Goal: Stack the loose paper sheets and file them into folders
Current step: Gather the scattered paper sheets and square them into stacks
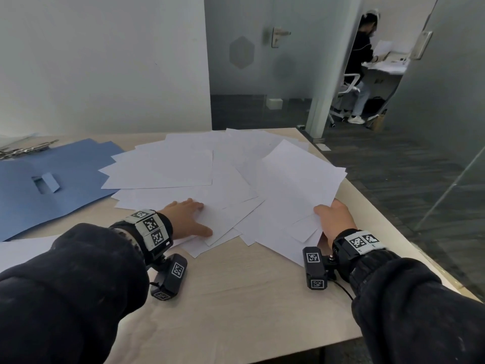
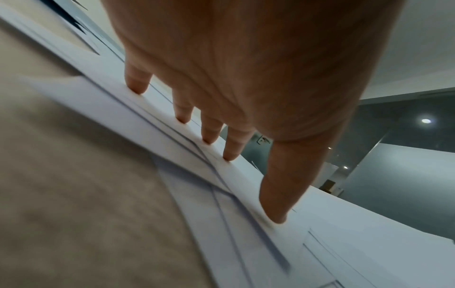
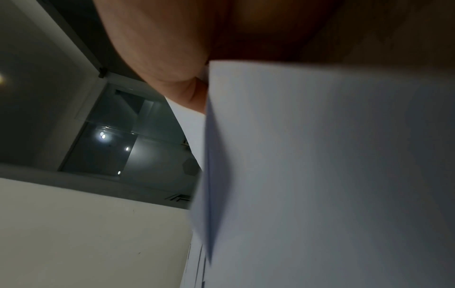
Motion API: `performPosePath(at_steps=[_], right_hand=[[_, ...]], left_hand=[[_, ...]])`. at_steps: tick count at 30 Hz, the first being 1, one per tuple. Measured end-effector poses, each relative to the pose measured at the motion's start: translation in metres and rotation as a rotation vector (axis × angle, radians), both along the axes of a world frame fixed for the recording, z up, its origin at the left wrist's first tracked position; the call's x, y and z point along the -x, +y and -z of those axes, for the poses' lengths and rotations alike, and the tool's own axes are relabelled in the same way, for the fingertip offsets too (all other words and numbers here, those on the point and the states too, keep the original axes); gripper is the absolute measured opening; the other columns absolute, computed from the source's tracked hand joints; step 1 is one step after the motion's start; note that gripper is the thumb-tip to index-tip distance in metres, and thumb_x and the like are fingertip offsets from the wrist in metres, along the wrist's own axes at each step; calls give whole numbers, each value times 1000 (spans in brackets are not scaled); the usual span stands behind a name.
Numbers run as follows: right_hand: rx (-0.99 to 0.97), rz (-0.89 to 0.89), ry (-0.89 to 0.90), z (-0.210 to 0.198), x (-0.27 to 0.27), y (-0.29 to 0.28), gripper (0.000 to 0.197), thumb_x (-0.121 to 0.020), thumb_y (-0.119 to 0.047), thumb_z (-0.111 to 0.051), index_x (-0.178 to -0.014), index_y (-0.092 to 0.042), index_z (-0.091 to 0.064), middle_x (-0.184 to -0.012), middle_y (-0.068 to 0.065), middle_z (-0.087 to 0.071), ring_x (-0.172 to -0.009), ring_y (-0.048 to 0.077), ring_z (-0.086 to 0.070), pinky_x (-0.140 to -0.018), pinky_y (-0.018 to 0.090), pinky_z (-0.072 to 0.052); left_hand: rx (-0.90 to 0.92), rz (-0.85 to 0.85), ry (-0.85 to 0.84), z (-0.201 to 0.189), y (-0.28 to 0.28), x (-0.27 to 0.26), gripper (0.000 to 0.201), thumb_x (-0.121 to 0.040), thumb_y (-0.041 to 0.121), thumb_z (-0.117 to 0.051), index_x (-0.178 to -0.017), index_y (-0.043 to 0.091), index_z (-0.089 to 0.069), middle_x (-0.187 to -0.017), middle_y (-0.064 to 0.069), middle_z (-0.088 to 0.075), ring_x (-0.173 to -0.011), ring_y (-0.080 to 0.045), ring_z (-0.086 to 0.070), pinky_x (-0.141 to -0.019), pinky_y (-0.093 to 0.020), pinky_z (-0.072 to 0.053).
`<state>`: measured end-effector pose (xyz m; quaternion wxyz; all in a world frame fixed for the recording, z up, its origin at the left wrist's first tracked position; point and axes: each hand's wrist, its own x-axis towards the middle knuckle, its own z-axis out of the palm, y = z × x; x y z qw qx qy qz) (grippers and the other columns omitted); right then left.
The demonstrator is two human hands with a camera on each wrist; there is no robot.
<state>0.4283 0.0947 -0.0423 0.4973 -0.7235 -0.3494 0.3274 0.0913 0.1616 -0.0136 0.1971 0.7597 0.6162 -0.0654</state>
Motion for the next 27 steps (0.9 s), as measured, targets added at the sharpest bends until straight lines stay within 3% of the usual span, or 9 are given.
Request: performPosePath(at_steps=[5,9,12,15,19,23,27], right_hand=[[5,3,21,-2,0,1,17,-86,-8,-49,-91,-16,-63,-100,13,-69,-94,35,-63,-80,39,-48],[5,35,7,-4,1,3,18,-85,-9,-49,-93,-17,-62,-97,9,-69,-96,36,-64,-85,43,-51],[-15,55,-9,-6,4,4,22,-89,-5,-48,-101,-18,-61,-95,2,-67,-94,32,-62,-82,37,-47],[-26,57,-1,-7,6,3,24,-90,-5,-47,-103,-19,-61,-94,-1,-67,-90,27,-62,-80,35,-47],[-28,53,19,-3,6,5,25,-86,-8,-46,-97,-21,-64,-98,6,-71,-92,32,-65,-86,43,-53],[-21,37,11,-2,3,5,24,-82,-14,-47,-94,-25,-64,-96,5,-71,-94,34,-66,-92,53,-54],[-15,29,5,1,2,4,25,-81,-16,-47,-94,-27,-65,-95,4,-72,-93,33,-67,-91,56,-54]], left_hand=[[-31,-43,-111,-8,13,-1,77,-85,57,-71,-150,30,-41,-158,2,-39,-139,-22,-43,-115,-38,-36],[-158,-80,-61,-13,26,-3,74,-87,55,-69,-150,29,-41,-157,-1,-38,-139,-28,-42,-113,-41,-37],[-175,-93,-9,-16,41,-6,74,-87,56,-68,-150,28,-39,-156,-2,-39,-138,-31,-43,-111,-43,-39],[-186,-93,45,-20,57,-9,62,-88,53,-66,-142,27,-46,-147,-2,-47,-128,-32,-49,-101,-40,-44],[-188,-87,74,-24,77,-15,57,-90,49,-63,-138,23,-46,-136,-4,-54,-116,-30,-58,-89,-35,-47],[-149,-137,104,-24,96,-24,71,-91,56,-59,-147,16,-39,-135,-8,-59,-120,-32,-58,-95,-36,-48],[-138,-168,142,-14,112,-31,81,-89,69,-53,-146,12,-42,-140,-9,-57,-127,-32,-55,-102,-38,-44]])
